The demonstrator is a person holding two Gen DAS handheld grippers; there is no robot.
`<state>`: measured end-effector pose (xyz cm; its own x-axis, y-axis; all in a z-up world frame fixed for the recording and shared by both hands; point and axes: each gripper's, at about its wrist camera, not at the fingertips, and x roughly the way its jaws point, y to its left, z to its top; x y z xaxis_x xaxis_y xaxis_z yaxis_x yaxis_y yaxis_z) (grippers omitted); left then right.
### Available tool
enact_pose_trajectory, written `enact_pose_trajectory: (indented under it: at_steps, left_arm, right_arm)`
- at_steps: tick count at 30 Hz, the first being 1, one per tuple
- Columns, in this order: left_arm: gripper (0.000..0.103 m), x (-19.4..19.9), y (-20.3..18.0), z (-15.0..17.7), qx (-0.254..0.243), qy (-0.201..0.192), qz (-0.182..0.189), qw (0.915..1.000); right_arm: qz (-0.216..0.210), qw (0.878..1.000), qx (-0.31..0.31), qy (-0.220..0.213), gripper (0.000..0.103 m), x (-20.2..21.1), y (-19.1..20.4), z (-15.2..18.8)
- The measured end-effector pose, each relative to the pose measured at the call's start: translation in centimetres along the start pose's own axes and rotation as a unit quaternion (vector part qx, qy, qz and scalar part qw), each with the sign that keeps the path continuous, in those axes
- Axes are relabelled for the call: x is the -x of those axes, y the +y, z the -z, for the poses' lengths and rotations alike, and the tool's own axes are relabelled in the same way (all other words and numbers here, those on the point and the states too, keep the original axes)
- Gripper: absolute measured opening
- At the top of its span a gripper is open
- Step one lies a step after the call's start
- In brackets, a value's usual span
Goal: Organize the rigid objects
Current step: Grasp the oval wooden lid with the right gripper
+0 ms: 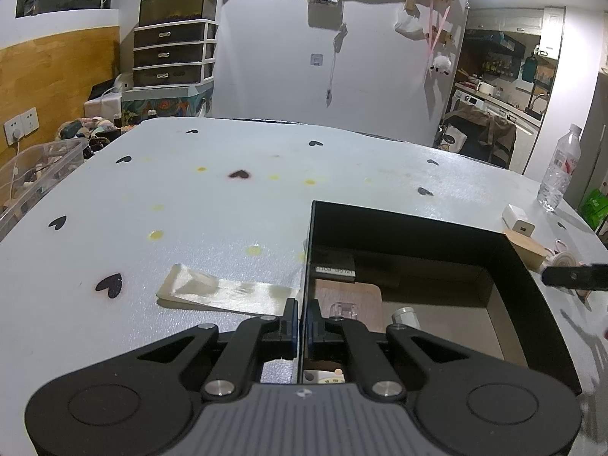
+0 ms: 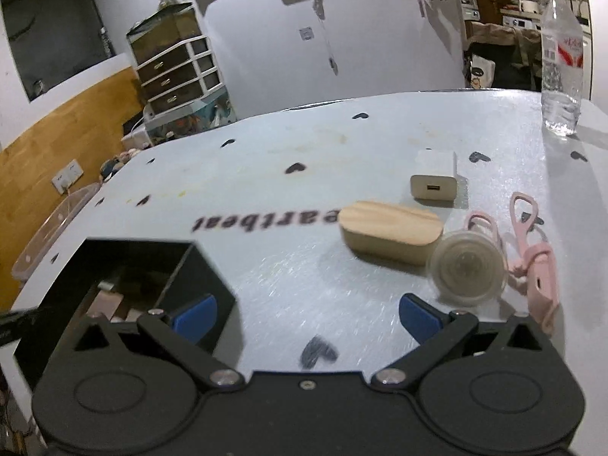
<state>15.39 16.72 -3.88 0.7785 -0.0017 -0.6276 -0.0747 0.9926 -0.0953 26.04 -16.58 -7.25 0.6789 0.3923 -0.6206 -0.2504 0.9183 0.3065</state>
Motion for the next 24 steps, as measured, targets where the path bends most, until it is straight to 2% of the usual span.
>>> enact_pose_trajectory:
  at_steps: [3, 12, 18, 24]
  left_arm:
    - [0.004, -0.2, -0.1, -0.1, 0.000, 0.002, -0.001, 1.0000]
    - [0.004, -0.4, -0.1, -0.1, -0.001, 0.005, -0.001, 1.0000]
    - [0.004, -0.6, -0.1, -0.1, 0.000, 0.007, -0.001, 1.0000]
    - [0.004, -0.6, -0.1, -0.1, 0.000, 0.007, -0.001, 1.0000]
  right_arm:
    - [-0.002, 1.000, -0.022, 0.001, 0.103, -1.5, -1.3, -0.7]
    - [0.067, 0.997, -0.038, -0.003, 0.103, -3.9, -3.1, -2.2]
    - [0.080, 0.996, -0.047, -0.012, 0.103, -5.1, -3.0, -3.6]
    - [0.125, 0.991, -0.050, -0.004, 0.103, -6.8, -2.0, -4.8]
